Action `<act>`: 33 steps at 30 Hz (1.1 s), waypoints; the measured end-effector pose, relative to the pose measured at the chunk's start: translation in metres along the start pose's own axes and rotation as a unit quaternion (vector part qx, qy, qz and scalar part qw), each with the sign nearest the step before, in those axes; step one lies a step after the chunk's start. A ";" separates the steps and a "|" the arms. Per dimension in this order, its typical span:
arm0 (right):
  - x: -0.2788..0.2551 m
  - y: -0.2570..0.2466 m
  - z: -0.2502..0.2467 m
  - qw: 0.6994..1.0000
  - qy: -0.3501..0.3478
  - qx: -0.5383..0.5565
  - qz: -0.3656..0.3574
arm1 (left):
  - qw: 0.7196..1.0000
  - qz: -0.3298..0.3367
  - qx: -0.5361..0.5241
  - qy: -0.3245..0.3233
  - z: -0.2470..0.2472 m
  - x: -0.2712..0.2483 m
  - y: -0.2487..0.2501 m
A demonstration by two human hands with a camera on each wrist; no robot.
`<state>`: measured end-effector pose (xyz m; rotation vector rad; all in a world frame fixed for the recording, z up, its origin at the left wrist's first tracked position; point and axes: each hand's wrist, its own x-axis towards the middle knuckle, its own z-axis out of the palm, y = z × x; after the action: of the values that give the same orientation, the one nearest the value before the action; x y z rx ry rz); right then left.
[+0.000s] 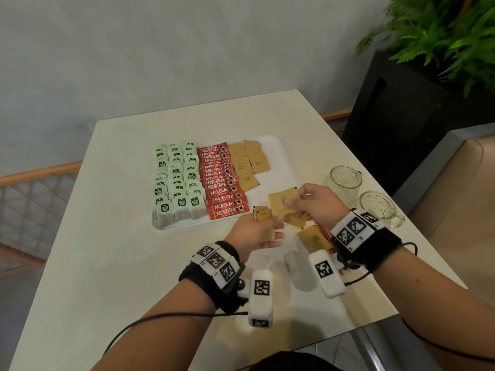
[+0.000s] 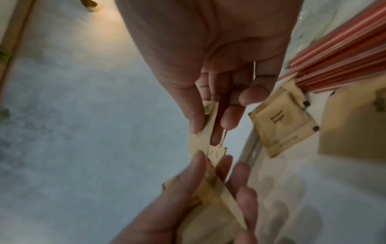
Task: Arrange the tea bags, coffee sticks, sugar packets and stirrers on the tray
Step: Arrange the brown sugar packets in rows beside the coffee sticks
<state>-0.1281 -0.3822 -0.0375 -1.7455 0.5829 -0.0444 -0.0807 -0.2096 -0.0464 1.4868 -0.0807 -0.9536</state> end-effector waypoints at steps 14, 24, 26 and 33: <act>0.023 -0.017 0.013 0.981 -0.041 -0.173 -0.076 | 0.888 0.183 0.418 0.060 -0.037 0.029 0.042; 0.101 -0.023 0.016 0.976 0.064 -0.206 0.026 | 0.718 0.172 0.654 0.165 -0.065 0.088 0.092; 0.113 -0.021 0.020 0.976 0.066 -0.201 0.057 | 0.684 0.140 0.704 0.130 -0.063 0.097 0.094; 0.139 -0.022 0.025 0.976 0.051 -0.184 0.101 | 0.621 0.087 0.773 0.093 -0.055 0.113 0.094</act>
<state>0.0097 -0.4131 -0.0621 -2.0395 0.8841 0.1250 0.0702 -0.2495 -0.0312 3.0583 -1.1255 -0.3821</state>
